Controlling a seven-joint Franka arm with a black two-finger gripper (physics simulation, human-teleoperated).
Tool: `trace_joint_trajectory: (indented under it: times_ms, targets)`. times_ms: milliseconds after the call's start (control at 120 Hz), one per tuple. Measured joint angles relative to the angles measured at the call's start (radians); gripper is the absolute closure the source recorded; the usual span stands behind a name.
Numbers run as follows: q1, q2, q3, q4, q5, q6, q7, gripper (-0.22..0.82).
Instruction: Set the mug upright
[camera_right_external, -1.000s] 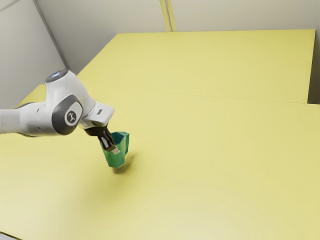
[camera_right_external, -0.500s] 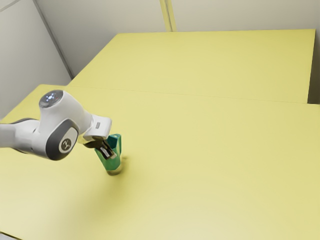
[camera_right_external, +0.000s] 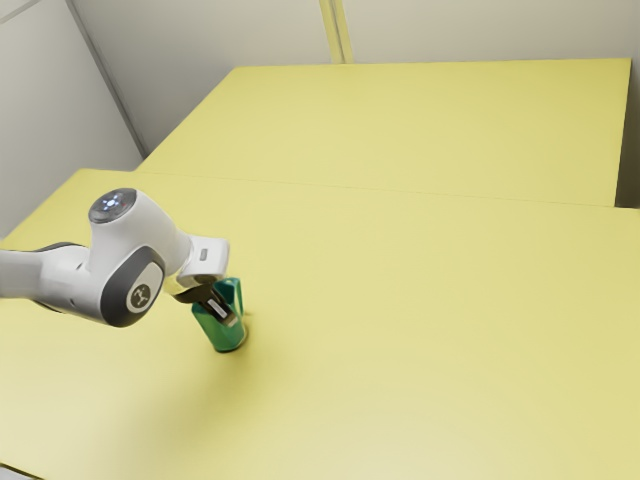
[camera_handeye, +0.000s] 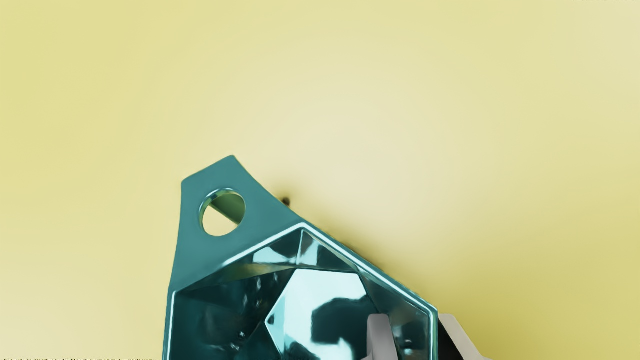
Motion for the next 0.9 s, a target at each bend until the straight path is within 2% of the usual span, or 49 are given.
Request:
trace_joint_trajectory:
  times_ms: [125,242,392,592,692,792,900]
  targets:
    - [0.000,0.000,0.000,0.005,-0.001,-0.008,-0.018,0.37]
    - [-0.001,-0.002,0.000,0.013,-0.003,-0.019,-0.033,0.21]
    - [-0.004,0.002,-0.002,0.047,-0.011,-0.064,-0.057,0.10]
    - [-0.014,-0.019,-0.005,0.116,-0.017,-0.176,-0.102,0.04]
    - [-0.013,0.008,-0.001,0.274,-0.019,-0.275,-0.119,0.03]
    - [-0.010,0.128,0.004,0.527,-0.042,-0.418,-0.132,0.02]
    - [0.021,0.193,0.000,0.729,-0.060,-0.568,-0.142,0.01]
